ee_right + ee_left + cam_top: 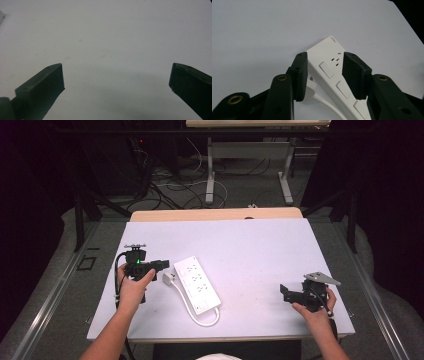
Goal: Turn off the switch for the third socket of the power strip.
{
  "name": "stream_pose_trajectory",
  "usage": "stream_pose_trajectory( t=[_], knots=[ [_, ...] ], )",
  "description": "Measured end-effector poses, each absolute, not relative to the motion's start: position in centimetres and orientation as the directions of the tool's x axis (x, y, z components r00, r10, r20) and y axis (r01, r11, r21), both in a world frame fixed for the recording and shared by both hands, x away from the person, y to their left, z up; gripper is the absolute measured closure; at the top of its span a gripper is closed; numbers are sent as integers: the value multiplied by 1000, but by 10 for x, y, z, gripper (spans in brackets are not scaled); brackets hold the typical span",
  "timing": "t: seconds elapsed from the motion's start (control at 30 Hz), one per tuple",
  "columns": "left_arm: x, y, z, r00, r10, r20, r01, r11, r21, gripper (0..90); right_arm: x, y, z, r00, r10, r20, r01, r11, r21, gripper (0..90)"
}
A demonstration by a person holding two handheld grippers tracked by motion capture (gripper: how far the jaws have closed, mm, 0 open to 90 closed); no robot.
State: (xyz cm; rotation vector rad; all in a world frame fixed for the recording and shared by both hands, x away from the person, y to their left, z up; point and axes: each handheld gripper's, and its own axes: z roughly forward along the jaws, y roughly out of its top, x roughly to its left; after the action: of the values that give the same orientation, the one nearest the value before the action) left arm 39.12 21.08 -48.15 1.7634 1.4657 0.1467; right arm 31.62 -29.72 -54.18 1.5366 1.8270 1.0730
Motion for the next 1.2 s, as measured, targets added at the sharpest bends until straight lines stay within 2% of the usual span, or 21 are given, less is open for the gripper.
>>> stream_pose_trajectory(
  t=[0.63, 1.2],
  knots=[
    [402, 196, -488, 305, 860, -408, 798, 3, 603, 657, 317, -297, -543, -226, 969, 102, 562, 45, 826, 0],
    [413, 185, -501, 255, 864, -434, 826, 38, 562, 730, 318, -297, -543, -232, 967, 105, 568, 48, 822, 0]
  ],
)
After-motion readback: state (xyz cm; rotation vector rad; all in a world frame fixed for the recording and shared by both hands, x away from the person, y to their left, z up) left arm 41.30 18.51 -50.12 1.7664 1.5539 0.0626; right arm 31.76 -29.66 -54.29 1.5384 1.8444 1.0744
